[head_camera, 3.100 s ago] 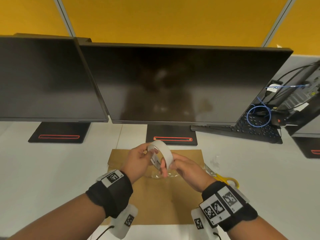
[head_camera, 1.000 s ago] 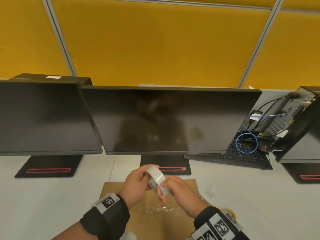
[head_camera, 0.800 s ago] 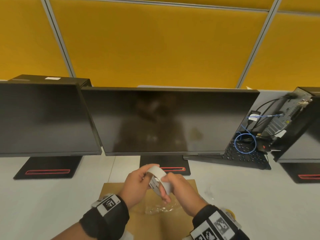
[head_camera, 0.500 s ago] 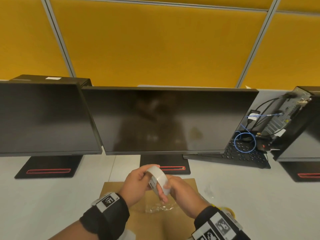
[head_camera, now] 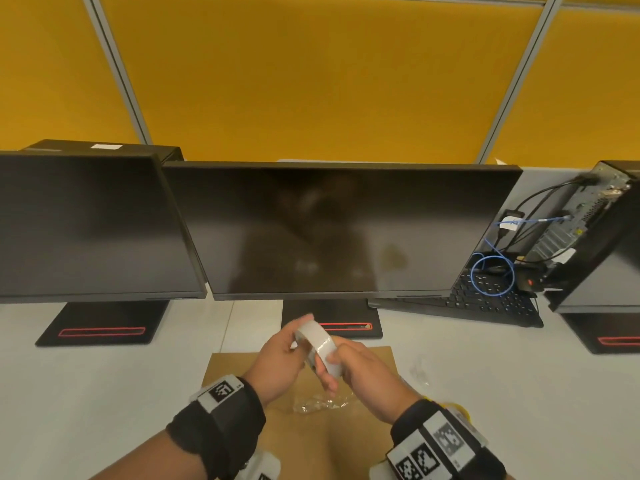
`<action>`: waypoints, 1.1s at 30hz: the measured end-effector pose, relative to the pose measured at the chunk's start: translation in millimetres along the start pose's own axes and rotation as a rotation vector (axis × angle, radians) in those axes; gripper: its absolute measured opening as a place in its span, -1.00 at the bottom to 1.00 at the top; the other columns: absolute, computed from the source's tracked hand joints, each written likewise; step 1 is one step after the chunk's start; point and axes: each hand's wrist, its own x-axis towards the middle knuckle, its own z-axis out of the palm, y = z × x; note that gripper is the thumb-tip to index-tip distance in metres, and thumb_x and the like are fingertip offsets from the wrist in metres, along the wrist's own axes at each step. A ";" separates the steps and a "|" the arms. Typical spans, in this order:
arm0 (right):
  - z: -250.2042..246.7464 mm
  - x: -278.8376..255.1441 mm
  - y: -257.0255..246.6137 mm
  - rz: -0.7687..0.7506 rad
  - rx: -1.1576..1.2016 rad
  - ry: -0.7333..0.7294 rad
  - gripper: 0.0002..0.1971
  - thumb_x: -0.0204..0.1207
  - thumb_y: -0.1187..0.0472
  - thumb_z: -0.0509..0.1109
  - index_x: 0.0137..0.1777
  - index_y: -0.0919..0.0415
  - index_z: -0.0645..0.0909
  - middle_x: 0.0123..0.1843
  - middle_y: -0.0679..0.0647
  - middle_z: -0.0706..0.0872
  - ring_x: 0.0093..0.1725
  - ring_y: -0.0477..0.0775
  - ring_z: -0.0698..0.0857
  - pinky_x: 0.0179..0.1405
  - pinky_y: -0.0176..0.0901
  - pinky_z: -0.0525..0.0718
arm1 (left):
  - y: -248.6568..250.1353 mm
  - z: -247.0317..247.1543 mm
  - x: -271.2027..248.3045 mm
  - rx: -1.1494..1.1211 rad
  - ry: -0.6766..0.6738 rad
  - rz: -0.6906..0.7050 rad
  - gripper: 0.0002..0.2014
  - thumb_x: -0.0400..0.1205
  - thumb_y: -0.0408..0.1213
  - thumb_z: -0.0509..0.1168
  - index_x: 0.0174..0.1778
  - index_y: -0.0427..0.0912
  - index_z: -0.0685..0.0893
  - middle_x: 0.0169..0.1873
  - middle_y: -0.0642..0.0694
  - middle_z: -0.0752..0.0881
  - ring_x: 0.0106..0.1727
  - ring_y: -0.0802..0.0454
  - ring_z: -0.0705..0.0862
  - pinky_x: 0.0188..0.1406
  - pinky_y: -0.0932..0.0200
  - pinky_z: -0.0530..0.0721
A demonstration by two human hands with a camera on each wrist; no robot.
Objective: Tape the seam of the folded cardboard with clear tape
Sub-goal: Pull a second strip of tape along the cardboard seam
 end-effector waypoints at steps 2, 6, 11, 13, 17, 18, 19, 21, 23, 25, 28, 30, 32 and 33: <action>1.2 -0.7 1.2 0.001 -0.044 -0.018 -0.75 0.48 0.21 0.03 -0.22 0.15 0.55 -0.45 0.13 0.47 -0.35 0.06 0.50 -0.02 -0.12 0.53 | 6.2 0.3 -4.3 0.130 0.022 0.166 -0.44 0.67 -0.37 0.21 0.49 0.28 0.30 0.32 0.33 0.42 0.35 0.32 0.43 0.38 0.28 0.43; 0.9 -2.8 4.1 -0.022 -0.060 -0.012 -0.73 0.43 0.27 0.05 -0.14 0.12 0.60 -0.40 0.11 0.55 -0.24 0.05 0.57 0.08 -0.18 0.53 | 12.2 -4.3 -5.1 0.224 0.065 0.296 -0.51 0.67 -0.43 0.18 0.15 0.41 0.58 0.17 0.29 0.62 0.22 0.37 0.56 0.17 0.49 0.52; -5.7 -5.5 -1.4 -0.047 -0.095 -0.005 -0.72 0.44 0.22 0.10 -0.21 0.15 0.67 -0.22 0.04 0.72 -0.02 -0.09 0.69 0.14 -0.46 0.51 | 12.4 -10.5 -2.2 -0.091 0.089 0.153 -0.69 0.73 -0.37 0.10 0.11 0.06 0.71 0.08 0.03 0.72 0.15 0.06 0.67 -0.09 0.27 0.72; -6.8 -6.6 -2.6 -0.039 -0.121 0.008 -0.70 0.51 0.24 0.10 -0.26 0.13 0.67 -0.19 0.00 0.73 0.03 -0.13 0.69 0.13 -0.48 0.49 | 14.1 -11.0 -1.7 -0.188 0.065 0.082 -0.71 0.74 -0.32 0.09 0.12 -0.01 0.72 0.06 -0.08 0.74 0.11 -0.03 0.71 -0.15 0.24 0.74; -3.5 -6.0 -4.9 -0.035 -0.133 -0.023 -0.68 0.53 0.19 0.06 -0.22 0.09 0.67 -0.25 -0.04 0.70 0.02 -0.11 0.67 0.34 -0.24 0.46 | 13.9 -11.4 -3.4 -0.222 -0.017 -0.004 -0.75 0.74 -0.27 0.10 0.16 -0.04 0.67 0.09 -0.19 0.74 0.11 -0.13 0.73 -0.13 0.21 0.73; -2.7 -5.5 -5.8 -0.035 -0.135 -0.023 -0.68 0.52 0.18 0.04 -0.20 0.11 0.66 -0.28 -0.01 0.68 -0.02 -0.12 0.66 0.31 -0.29 0.46 | 13.3 -10.1 -4.2 -0.182 -0.025 0.008 -0.76 0.74 -0.27 0.11 0.23 -0.01 0.61 0.14 -0.10 0.70 0.16 -0.06 0.69 -0.07 0.29 0.69; -2.8 -4.5 -6.5 -0.033 -0.143 -0.012 -0.67 0.52 0.18 0.03 -0.18 0.16 0.65 -0.30 0.01 0.65 -0.06 -0.13 0.65 0.26 -0.35 0.46 | 12.6 -8.9 -5.0 -0.088 -0.011 0.049 -0.71 0.72 -0.27 0.15 0.33 0.06 0.52 0.21 0.05 0.62 0.24 0.06 0.62 0.03 0.36 0.61; -2.9 -2.9 -8.1 -0.029 -0.164 0.005 -0.66 0.51 0.18 0.00 -0.12 0.27 0.62 -0.31 0.05 0.61 -0.08 -0.12 0.63 0.22 -0.32 0.46 | 11.3 -7.8 -6.9 0.150 0.058 0.194 -0.50 0.67 -0.30 0.25 0.46 0.25 0.32 0.29 0.35 0.41 0.31 0.35 0.42 0.21 0.48 0.41; -2.4 -2.4 -8.2 -0.027 -0.178 -0.009 -0.67 0.52 0.20 -0.01 -0.07 0.25 0.60 -0.31 0.02 0.59 -0.09 -0.12 0.61 0.22 -0.25 0.45 | 13.9 -8.8 -8.3 0.272 0.095 0.355 -0.46 0.65 -0.33 0.27 0.37 0.41 0.35 0.31 0.50 0.35 0.33 0.51 0.35 0.26 0.56 0.35; -2.5 -3.9 -8.6 -0.019 -0.170 -0.022 -0.68 0.51 0.22 -0.01 -0.05 0.13 0.61 -0.29 0.01 0.62 -0.08 -0.15 0.62 0.20 -0.26 0.44 | 14.1 -11.5 -7.5 0.305 0.094 0.385 -0.52 0.68 -0.34 0.21 0.19 0.50 0.47 0.24 0.46 0.48 0.28 0.50 0.44 0.22 0.54 0.43; -1.3 -6.7 -11.5 -0.024 -0.134 -0.043 -0.66 0.55 0.25 0.00 -0.01 0.06 0.63 -0.22 0.03 0.68 -0.01 -0.16 0.64 0.22 -0.37 0.45 | 13.5 -14.5 -7.0 0.184 0.127 0.313 -0.60 0.70 -0.34 0.15 0.09 0.39 0.59 0.10 0.27 0.64 0.18 0.31 0.58 0.09 0.47 0.55; -0.7 -7.2 -13.7 -0.023 -0.128 -0.022 -0.63 0.63 0.37 -0.01 -0.02 0.10 0.64 -0.19 0.05 0.69 -0.01 -0.25 0.65 0.12 -0.57 0.45 | 14.3 -13.8 -6.7 0.101 0.168 0.280 -0.66 0.71 -0.35 0.13 0.11 0.25 0.64 0.08 0.19 0.68 0.17 0.21 0.61 0.08 0.41 0.58; -0.8 -7.6 -14.7 -0.020 -0.140 0.000 -0.59 0.65 0.43 -0.01 -0.03 0.10 0.66 -0.16 0.08 0.69 0.05 -0.30 0.65 0.08 -0.65 0.43 | 14.6 -12.6 -6.0 0.060 0.187 0.258 -0.68 0.71 -0.34 0.12 0.11 0.19 0.66 0.08 0.16 0.69 0.18 0.16 0.62 0.11 0.33 0.62; -1.0 -8.0 -15.2 -0.019 -0.145 -0.002 -0.58 0.66 0.41 -0.02 -0.03 0.08 0.67 -0.15 0.10 0.70 0.10 -0.27 0.64 0.10 -0.64 0.43 | 13.8 -12.1 -5.4 0.041 0.188 0.244 -0.69 0.71 -0.33 0.12 0.11 0.19 0.66 0.08 0.13 0.70 0.18 0.13 0.63 0.14 0.25 0.65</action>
